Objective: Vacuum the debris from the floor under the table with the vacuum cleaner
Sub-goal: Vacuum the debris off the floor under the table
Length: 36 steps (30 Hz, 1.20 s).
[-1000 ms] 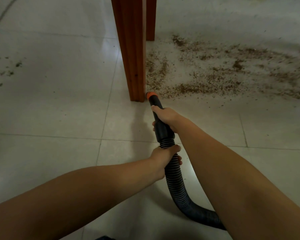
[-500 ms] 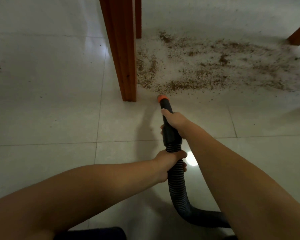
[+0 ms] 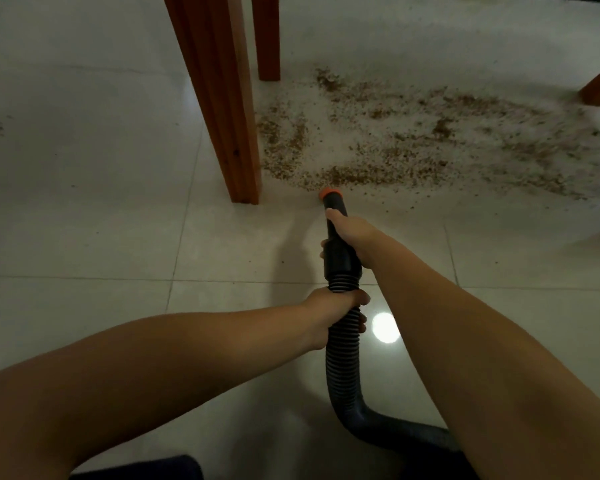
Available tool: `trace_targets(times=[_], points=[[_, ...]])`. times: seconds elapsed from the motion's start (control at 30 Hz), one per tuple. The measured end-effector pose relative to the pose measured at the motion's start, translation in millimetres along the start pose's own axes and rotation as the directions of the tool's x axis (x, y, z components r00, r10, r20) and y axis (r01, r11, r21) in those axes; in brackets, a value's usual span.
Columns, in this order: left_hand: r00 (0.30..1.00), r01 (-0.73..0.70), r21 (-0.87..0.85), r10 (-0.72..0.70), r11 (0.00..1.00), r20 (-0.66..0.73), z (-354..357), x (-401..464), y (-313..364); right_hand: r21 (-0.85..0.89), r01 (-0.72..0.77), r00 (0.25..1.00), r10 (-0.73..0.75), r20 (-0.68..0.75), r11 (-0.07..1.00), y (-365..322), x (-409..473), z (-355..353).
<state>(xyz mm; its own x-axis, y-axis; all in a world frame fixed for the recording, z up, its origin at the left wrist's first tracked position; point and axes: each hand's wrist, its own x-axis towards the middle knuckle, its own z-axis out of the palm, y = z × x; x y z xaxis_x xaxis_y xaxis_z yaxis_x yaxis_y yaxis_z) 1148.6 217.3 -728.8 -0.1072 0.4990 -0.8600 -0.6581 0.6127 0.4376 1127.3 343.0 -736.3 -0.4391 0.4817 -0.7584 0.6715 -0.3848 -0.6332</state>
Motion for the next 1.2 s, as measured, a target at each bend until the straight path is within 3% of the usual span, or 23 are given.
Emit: trace_targets(times=[0.13,0.37,0.8,1.2], points=[[0.999,0.014,-0.009,-0.015,1.0,-0.049,9,-1,5,-0.1,-0.005,0.996,0.014,0.089,0.995,-4,9,-2],[0.996,0.053,0.062,-0.048,0.997,-0.071,42,-8,28,-0.072,-0.048,0.991,0.056,0.122,0.996,-12,15,-34],[0.993,0.057,-0.098,-0.067,0.994,-0.096,3,7,32,-0.127,-0.028,0.979,0.053,0.194,0.991,-31,34,12],[0.991,0.096,0.195,-0.112,0.976,0.07,12,8,19,0.041,-0.038,0.998,0.04,-0.053,0.998,12,19,-27]])
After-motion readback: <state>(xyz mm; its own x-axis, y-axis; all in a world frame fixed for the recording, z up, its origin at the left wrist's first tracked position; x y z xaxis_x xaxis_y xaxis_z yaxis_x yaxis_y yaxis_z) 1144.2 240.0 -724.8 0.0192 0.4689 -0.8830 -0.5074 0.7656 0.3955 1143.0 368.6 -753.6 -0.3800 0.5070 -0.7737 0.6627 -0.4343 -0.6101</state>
